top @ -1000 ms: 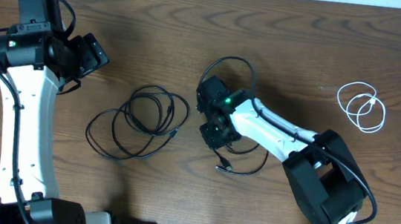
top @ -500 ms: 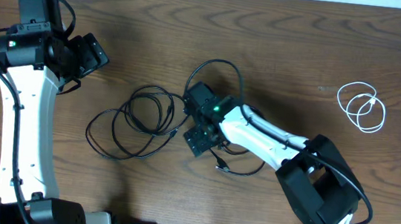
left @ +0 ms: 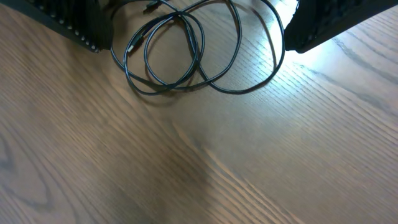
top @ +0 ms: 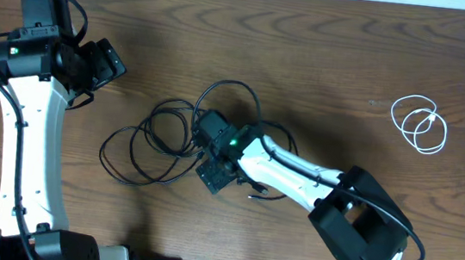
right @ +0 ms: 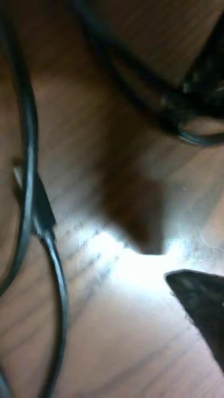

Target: Untangle cables

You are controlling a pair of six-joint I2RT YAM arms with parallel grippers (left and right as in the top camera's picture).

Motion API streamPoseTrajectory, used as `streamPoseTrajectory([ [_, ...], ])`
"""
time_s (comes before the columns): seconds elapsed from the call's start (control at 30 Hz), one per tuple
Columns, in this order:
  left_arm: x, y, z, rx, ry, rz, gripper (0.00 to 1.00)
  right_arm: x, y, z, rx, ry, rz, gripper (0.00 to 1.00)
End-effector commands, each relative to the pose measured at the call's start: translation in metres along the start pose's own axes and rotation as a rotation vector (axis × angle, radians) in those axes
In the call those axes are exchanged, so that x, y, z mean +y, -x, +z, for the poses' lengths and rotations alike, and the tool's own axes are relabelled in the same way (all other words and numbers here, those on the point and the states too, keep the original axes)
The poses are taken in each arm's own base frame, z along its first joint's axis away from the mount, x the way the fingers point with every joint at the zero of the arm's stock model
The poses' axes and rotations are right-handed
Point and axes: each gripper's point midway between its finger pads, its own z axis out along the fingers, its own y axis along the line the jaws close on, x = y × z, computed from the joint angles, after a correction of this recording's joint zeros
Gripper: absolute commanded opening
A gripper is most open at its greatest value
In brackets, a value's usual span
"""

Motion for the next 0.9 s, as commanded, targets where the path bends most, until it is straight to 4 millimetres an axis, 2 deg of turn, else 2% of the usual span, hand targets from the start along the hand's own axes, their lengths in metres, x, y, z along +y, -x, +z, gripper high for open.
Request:
streamPoseTrajectory([
  [0.0,0.004,-0.002,0.002,0.007,0.018,-0.011,0.93,0.009,-0.009,0.012,0.033,0.007,-0.016,0.62],
  [0.1,0.004,-0.002,0.002,0.007,0.018,-0.011,0.93,0.014,-0.012,0.012,0.042,0.008,-0.027,0.49],
  [0.33,0.004,-0.002,0.002,0.007,0.018,-0.011,0.93,0.022,-0.023,0.013,0.075,0.003,-0.048,0.29],
  [0.47,0.004,-0.002,0.002,0.007,0.018,-0.011,0.93,0.021,-0.025,0.014,0.083,0.001,-0.048,0.04],
  [0.5,0.004,-0.002,0.002,0.007,0.018,-0.011,0.93,0.021,-0.025,0.014,0.083,0.001,-0.048,0.01],
  [0.6,0.004,-0.002,0.002,0.007,0.018,-0.011,0.93,0.021,-0.026,0.013,0.088,0.000,-0.050,0.01],
  [0.67,0.004,-0.002,0.002,0.007,0.018,-0.011,0.93,0.021,-0.026,0.005,0.090,0.000,-0.079,0.01],
  [0.73,0.004,-0.002,0.002,0.007,0.018,-0.011,0.93,0.020,-0.021,-0.010,0.068,0.004,-0.115,0.01],
  [0.87,0.004,-0.002,0.002,0.007,0.018,-0.011,0.93,0.016,0.003,-0.056,-0.063,-0.022,-0.135,0.01],
])
